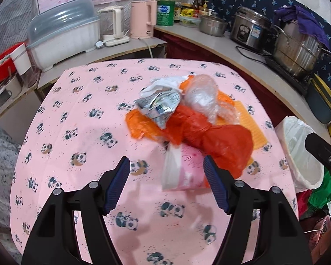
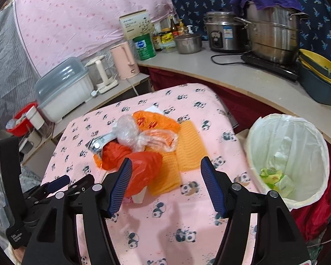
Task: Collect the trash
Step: 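Move both tools back to the pile and grasp the pink paper cup with the left tool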
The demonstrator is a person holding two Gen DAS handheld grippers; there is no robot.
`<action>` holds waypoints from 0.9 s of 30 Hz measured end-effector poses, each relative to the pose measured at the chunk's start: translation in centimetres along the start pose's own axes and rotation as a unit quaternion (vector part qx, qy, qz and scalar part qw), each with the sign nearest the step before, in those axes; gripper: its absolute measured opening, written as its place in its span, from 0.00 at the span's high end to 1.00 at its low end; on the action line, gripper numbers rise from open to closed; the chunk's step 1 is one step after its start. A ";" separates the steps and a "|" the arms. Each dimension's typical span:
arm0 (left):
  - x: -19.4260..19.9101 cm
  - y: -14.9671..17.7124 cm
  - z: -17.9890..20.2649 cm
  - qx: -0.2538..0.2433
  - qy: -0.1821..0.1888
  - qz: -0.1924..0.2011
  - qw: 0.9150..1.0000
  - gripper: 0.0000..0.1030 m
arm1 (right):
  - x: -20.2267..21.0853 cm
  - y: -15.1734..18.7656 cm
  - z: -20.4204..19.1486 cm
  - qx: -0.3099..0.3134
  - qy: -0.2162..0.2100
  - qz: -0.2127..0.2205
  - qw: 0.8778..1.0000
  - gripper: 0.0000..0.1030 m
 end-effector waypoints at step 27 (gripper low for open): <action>-5.0 3.6 -0.8 -0.012 0.053 -0.051 0.997 0.27 | -9.4 4.8 -3.8 0.025 0.001 -0.095 0.995 0.51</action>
Point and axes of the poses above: each gripper's, at about its wrist camera, not at the fingertips, and x roughly against the way its jaws point, z to its right, y to its underside, the point moved 9 cm from there along -x, roughly the way its jaws point, and after that the axes turned 12 degrees about -x, right-handed, at the moved point
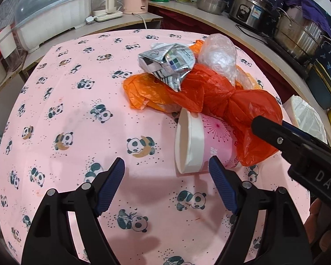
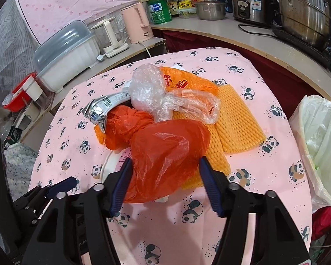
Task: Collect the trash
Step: 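Move both tools back to the pile and grasp the pink paper cup with the left tool, then grasp the orange plastic bag with the right tool while the left holds the cup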
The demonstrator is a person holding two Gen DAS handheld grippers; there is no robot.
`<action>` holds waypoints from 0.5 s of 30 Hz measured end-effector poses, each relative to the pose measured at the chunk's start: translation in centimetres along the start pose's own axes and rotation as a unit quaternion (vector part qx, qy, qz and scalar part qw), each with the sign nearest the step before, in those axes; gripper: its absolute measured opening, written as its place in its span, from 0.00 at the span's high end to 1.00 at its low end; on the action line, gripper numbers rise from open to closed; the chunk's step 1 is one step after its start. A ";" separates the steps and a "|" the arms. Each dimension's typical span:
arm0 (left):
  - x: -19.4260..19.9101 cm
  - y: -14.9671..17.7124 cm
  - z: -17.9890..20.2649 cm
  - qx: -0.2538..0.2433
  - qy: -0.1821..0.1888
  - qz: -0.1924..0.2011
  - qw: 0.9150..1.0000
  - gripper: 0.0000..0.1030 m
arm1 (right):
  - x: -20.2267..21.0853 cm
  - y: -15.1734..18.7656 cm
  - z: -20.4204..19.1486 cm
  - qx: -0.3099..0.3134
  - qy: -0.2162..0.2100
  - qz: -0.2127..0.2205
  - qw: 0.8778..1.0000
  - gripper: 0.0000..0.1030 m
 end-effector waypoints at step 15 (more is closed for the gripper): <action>-1.5 -1.7 4.3 -0.038 0.048 0.003 0.998 0.53 | 1.4 -0.5 0.8 -0.008 -0.029 0.006 1.000 0.91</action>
Point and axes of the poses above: each gripper's, at about its wrist camera, not at the fingertips, and x roughly against the way its jaws point, z to its right, y to its underside, the point moved 9 cm from there along -x, roughly the way its jaws point, and after that the axes turned 12 degrees about -x, right-handed, at the moved point
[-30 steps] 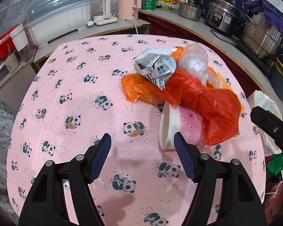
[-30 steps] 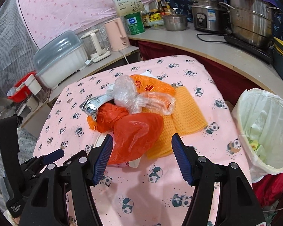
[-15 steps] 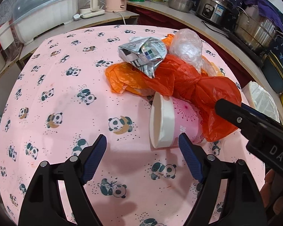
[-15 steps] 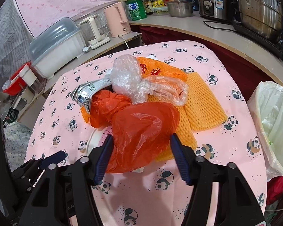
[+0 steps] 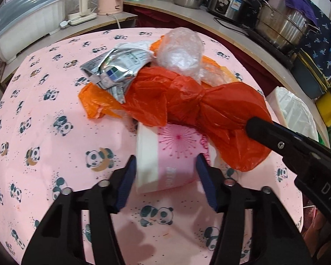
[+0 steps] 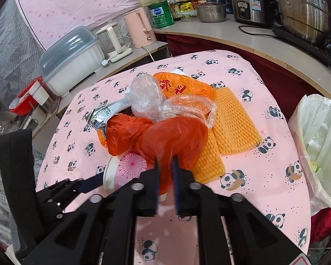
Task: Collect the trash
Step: 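Grasp the orange plastic bag with the right tool while the left holds the cup, then carry the paper cup and orange bag over the trash bin with both tools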
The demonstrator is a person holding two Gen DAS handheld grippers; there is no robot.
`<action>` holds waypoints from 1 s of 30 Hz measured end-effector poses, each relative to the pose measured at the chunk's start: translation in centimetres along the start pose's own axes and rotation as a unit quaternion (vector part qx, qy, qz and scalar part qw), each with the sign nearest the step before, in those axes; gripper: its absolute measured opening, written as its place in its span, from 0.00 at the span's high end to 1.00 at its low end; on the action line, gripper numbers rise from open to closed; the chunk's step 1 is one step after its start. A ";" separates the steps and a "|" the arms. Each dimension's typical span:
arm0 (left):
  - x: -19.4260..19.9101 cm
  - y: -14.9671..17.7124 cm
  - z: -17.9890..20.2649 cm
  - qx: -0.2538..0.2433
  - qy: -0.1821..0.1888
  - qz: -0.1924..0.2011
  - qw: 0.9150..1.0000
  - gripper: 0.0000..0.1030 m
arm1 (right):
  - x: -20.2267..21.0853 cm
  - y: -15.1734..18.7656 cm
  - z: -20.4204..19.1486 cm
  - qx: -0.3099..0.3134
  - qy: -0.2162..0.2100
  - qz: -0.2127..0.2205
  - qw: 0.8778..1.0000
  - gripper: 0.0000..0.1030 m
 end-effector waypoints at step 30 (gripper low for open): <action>8.1 -1.6 5.3 -0.037 0.014 0.068 0.997 0.97 | 11.8 -3.9 2.1 -0.026 -0.024 0.127 0.991 0.95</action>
Point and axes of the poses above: each gripper's, at about its wrist camera, not at the fingertips, and x roughly against the way its jaws point, z to its right, y to its underside, the point moved 9 cm from there along -x, roughly the way its jaws point, and after that the axes turned 12 degrees about -x, right-handed, at the moved point
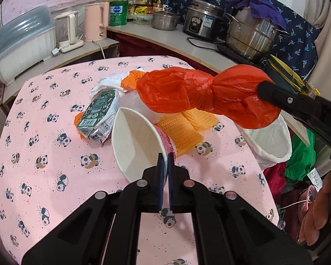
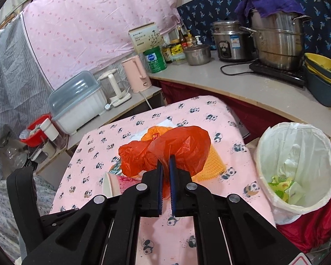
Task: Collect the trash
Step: 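Carry the paper cup and orange bag over the trash bin with both tools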
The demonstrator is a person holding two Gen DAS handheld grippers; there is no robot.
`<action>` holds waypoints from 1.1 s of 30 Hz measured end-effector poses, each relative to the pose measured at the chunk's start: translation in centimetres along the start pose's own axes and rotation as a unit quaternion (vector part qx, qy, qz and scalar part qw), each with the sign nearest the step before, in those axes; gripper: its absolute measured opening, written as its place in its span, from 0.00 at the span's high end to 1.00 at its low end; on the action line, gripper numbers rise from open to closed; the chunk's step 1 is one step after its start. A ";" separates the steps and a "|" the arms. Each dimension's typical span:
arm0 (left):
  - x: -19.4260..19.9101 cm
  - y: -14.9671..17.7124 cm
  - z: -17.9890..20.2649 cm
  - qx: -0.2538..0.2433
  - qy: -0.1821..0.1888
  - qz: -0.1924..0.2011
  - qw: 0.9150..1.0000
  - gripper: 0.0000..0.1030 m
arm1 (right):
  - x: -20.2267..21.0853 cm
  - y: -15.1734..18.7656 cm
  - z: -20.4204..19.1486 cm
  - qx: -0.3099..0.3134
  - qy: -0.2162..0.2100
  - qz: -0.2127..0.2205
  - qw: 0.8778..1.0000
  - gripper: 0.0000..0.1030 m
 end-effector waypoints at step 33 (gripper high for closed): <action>-1.2 -7.5 20.8 -0.161 0.079 0.034 0.983 0.97 | 14.8 -5.2 22.1 -0.148 0.130 0.148 0.969 0.95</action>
Point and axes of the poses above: each gripper's, at about its wrist camera, not at the fingertips, and x roughly against the way its jaws point, z to its right, y to its underside, the point moved 9 cm from there along -x, roughly the way its jaws point, and after that the axes turned 12 degrees about -x, right-handed, at the moved point
